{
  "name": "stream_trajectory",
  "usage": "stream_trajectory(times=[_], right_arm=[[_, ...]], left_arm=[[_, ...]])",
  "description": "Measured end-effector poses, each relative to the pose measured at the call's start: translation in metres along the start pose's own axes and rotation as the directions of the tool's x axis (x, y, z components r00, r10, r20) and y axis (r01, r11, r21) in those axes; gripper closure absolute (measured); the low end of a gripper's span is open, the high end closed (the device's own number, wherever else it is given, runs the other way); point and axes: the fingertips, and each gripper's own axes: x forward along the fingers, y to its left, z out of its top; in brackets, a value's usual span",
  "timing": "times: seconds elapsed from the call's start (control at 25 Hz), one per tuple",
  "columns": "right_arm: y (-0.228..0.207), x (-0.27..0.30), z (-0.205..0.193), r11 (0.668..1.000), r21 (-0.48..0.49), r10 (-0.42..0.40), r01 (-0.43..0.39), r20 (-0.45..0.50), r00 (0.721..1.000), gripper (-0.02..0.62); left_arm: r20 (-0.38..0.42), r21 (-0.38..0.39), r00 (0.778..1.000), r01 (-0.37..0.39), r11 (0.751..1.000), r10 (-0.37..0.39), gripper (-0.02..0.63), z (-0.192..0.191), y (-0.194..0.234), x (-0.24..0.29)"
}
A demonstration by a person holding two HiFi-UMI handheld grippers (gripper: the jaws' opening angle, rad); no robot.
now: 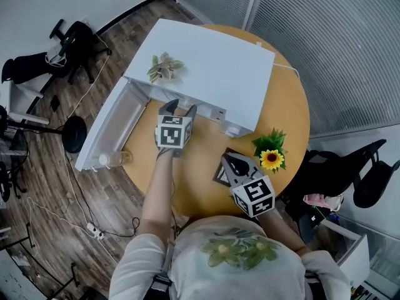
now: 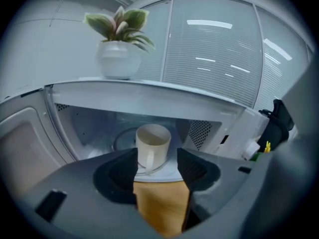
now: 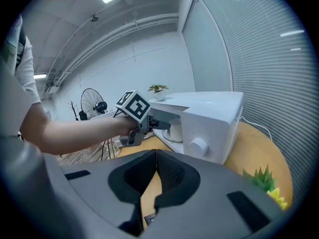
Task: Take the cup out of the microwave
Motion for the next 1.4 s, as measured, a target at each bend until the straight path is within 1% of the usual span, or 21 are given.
stream_trajectory(times=[0.28,0.44,0.52,0.72,0.88,1.04,1.16,1.4], right_arm=[[-0.002,0.014,0.001,1.0,0.0,0.02,-0.02,-0.018,1.0,0.578],[-0.005,0.02,0.0,1.0,-0.007,0.024,-0.024,-0.032,0.999,0.578],[-0.006,0.022,0.001,1.0,-0.01,0.024,-0.025,-0.035,0.999,0.578],[-0.008,0.025,0.002,1.0,-0.009,0.024,-0.025,-0.04,0.999,0.578],[-0.008,0.026,0.0,1.0,-0.009,0.027,-0.027,-0.048,0.998,0.578],[-0.008,0.026,-0.005,1.0,-0.008,0.026,-0.026,-0.059,0.998,0.578],[-0.008,0.025,-0.005,1.0,-0.009,0.026,-0.026,-0.062,0.998,0.578],[-0.009,0.025,-0.004,1.0,-0.006,0.023,-0.023,-0.062,0.998,0.578]], left_arm=[[-0.045,0.02,0.999,0.026,0.999,-0.025,0.376,-0.012,0.004,0.028],[-0.061,0.033,0.998,0.027,0.999,-0.025,0.428,-0.014,0.005,0.033],[-0.073,0.04,0.997,0.021,0.999,-0.018,0.439,-0.016,0.007,0.037],[-0.064,0.036,0.998,0.016,0.999,-0.013,0.459,-0.018,0.008,0.045],[-0.054,0.036,0.999,0.0,0.999,0.002,0.499,-0.017,0.01,0.045],[-0.068,0.033,0.998,-0.005,0.999,0.007,0.505,-0.018,0.008,0.043],[-0.071,0.042,0.997,-0.021,0.999,0.024,0.541,-0.019,0.009,0.043],[-0.049,0.035,0.999,-0.018,0.999,0.02,0.549,-0.019,0.008,0.042]])
